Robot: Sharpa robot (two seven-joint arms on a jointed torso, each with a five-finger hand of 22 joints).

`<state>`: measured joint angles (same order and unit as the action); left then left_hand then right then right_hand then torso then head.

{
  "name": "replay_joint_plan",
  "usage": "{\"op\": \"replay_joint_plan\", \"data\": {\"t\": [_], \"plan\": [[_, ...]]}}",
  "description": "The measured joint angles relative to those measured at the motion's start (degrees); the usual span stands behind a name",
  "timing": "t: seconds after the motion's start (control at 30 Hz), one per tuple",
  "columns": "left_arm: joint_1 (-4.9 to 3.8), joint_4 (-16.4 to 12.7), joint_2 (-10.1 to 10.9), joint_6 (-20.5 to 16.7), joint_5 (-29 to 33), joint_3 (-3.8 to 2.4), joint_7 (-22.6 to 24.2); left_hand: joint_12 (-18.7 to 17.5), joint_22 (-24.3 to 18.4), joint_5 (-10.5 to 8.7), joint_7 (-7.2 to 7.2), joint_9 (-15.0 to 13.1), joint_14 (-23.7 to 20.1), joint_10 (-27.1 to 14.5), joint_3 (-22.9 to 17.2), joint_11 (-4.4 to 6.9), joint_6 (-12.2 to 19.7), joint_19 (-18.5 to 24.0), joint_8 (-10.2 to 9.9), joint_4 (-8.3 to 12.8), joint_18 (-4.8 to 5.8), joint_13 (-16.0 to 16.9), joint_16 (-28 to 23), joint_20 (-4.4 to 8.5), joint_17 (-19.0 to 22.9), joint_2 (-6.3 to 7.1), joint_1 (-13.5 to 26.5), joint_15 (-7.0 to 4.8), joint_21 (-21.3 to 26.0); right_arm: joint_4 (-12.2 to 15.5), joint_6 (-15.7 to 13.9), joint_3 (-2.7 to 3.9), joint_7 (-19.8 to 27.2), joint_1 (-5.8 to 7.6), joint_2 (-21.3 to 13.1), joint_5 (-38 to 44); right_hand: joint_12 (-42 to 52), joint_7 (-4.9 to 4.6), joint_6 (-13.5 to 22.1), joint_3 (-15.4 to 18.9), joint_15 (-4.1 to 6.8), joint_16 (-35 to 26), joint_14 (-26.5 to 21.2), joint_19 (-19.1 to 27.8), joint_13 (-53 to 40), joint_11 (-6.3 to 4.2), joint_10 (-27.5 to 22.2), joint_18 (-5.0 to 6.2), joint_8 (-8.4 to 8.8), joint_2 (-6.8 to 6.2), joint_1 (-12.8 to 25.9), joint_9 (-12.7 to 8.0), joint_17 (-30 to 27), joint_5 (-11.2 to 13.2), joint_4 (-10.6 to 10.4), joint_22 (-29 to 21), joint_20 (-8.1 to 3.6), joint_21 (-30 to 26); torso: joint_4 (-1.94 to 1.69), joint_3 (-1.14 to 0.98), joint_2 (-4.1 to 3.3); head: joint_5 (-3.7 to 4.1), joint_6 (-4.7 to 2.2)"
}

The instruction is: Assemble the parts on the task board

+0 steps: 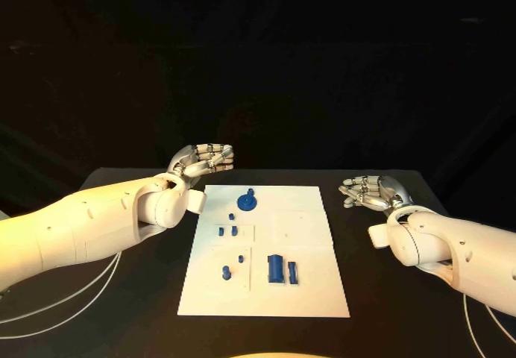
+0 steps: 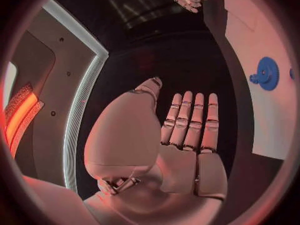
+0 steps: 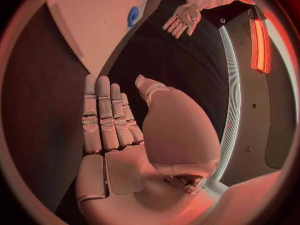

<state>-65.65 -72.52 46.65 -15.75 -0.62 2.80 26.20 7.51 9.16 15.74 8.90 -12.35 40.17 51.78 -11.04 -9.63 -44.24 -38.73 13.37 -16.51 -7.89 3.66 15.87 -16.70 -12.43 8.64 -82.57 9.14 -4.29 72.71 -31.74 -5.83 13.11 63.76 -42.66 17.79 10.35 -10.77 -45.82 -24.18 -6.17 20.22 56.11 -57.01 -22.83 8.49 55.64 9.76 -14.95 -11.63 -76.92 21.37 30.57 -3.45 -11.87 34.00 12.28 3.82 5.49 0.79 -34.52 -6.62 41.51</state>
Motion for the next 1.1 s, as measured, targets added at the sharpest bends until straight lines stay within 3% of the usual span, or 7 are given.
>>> {"op": "replay_joint_plan", "data": {"t": [0.1,0.2,0.37,0.5,0.63,0.77,1.1], "plan": [[0.36,1.3,-0.9,-1.0,0.8,0.01,0.7,-2.0,-2.3,-0.85,-0.67,1.5,-5.8,-4.2,2.0,0.77,3.1,5.8,-1.7,1.0,1.36,-0.3,-4.3,1.10,2.4,-1.53,1.5,-0.69,1.1,-1.6,1.0,0.10,1.3,0.17,0.7,-1.6,-3.1,0.75,2.5,2.7,-0.93,-7.4,-5.4,6.1,8.8,0.60,-3.2,0.00,2.83,1.12,1.2,-2.6,-5.9,0.1,1.7,-11.6,0.59,-0.4,0.01,-0.06,0.21,-0.19,-0.76],[0.34,0.9,-0.7,-1.1,0.8,0.01,0.5,-4.1,-4.9,-6.23,-3.72,5.4,-18.6,-21.5,5.3,3.94,18.1,17.9,-6.0,6.6,3.96,-1.5,-8.8,6.78,6.2,-4.27,10.8,-3.76,2.3,-1.0,0.8,0.19,1.2,0.05,0.5,-1.7,-6.0,4.66,18.6,10.8,1.53,-12.7,-24.3,25.1,14.7,-2.75,-22.6,-3.35,7.50,5.15,10.0,-9.7,-15.4,1.4,5.5,-20.7,-4.08,-1.8,-0.04,-0.07,0.21,-0.06,-0.72],[0.78,-0.8,-0.7,-1.9,0.8,-0.29,0.4,-5.8,-7.1,-11.08,-6.35,9.0,-29.6,-37.0,8.3,6.86,31.4,28.5,-9.8,11.7,5.51,-2.6,-12.4,11.83,9.4,-6.49,22.7,-6.52,3.2,1.5,-0.1,1.08,1.5,-0.56,-0.1,-2.5,-8.2,7.76,32.4,17.6,3.88,-16.5,-40.4,41.3,18.8,-5.67,-39.3,-6.59,11.26,8.45,20.9,-15.6,-23.1,2.3,8.7,-27.5,-8.22,-2.6,-0.65,-0.14,0.55,0.98,-1.67],[1.73,-4.1,-1.0,-4.5,0.7,-0.81,0.4,-6.5,-8.1,-13.45,-7.63,10.7,-35.0,-44.5,9.7,8.29,38.0,33.7,-11.6,14.1,6.42,-3.1,-14.2,14.33,10.9,-7.60,42.6,-7.87,3.7,6.6,-2.0,2.76,3.3,-1.57,-0.7,-4.9,-9.3,9.30,39.3,21.0,5.07,-18.4,-48.5,49.4,20.9,-7.13,-47.7,-8.05,13.16,10.09,45.4,-18.6,-26.9,2.7,10.3,-30.8,-10.32,-3.0,-1.91,-0.31,1.26,2.80,-3.46],[2.98,-8.5,-1.2,-8.9,0.8,-1.51,0.7,-6.8,-8.6,-14.56,-8.23,11.5,-37.5,-48.0,10.5,8.90,41.0,36.0,-12.2,15.1,6.72,-3.4,-14.8,15.58,11.7,-8.11,61.6,-8.49,3.7,12.0,-4.7,4.40,6.5,-2.55,-1.2,-8.4,-9.7,10.00,42.5,22.5,5.58,-19.2,-52.2,53.0,21.8,-7.81,-51.5,-8.09,13.86,10.84,60.6,-19.9,-28.7,2.9,11.2,-32.4,-11.29,-3.3,-3.46,-0.51,2.17,4.75,-5.36],[4.18,-12.7,-1.6,-14.4,0.8,-2.10,1.1,-7.1,-8.9,-15.04,-8.68,11.9,-38.6,-49.7,10.7,9.41,42.4,37.2,-12.6,15.7,6.72,-3.5,-15.2,16.20,12.0,-8.37,71.7,-8.82,3.9,15.5,-7.5,5.42,10.0,-3.19,-1.7,-11.9,-9.9,10.55,43.9,23.1,5.88,-19.5,-54.1,54.9,22.3,-8.20,-53.4,-8.96,14.20,11.22,68.5,-20.6,-29.6,3.0,11.5,-33.2,-11.90,-3.3,-4.59,-0.67,2.83,6.03,-6.60],[5.45,-17.2,-1.9,-24.6,0.8,-2.71,2.0,-7.1,-9.1,-15.54,-8.89,12.3,-39.8,-51.4,10.9,9.60,43.9,38.2,-13.1,16.2,6.71,-3.6,-15.6,16.80,12.3,-8.63,81.8,-9.15,4.0,17.1,-11.2,5.80,14.2,-3.56,-2.0,-16.5,-10.1,10.79,45.6,23.9,6.18,-19.8,-55.8,56.7,22.7,-8.49,-55.3,-8.96,14.75,11.56,76.4,-21.2,-30.4,3.2,12.0,-33.9,-12.26,-3.5,-5.42,-0.79,3.29,6.61,-7.12]]}}
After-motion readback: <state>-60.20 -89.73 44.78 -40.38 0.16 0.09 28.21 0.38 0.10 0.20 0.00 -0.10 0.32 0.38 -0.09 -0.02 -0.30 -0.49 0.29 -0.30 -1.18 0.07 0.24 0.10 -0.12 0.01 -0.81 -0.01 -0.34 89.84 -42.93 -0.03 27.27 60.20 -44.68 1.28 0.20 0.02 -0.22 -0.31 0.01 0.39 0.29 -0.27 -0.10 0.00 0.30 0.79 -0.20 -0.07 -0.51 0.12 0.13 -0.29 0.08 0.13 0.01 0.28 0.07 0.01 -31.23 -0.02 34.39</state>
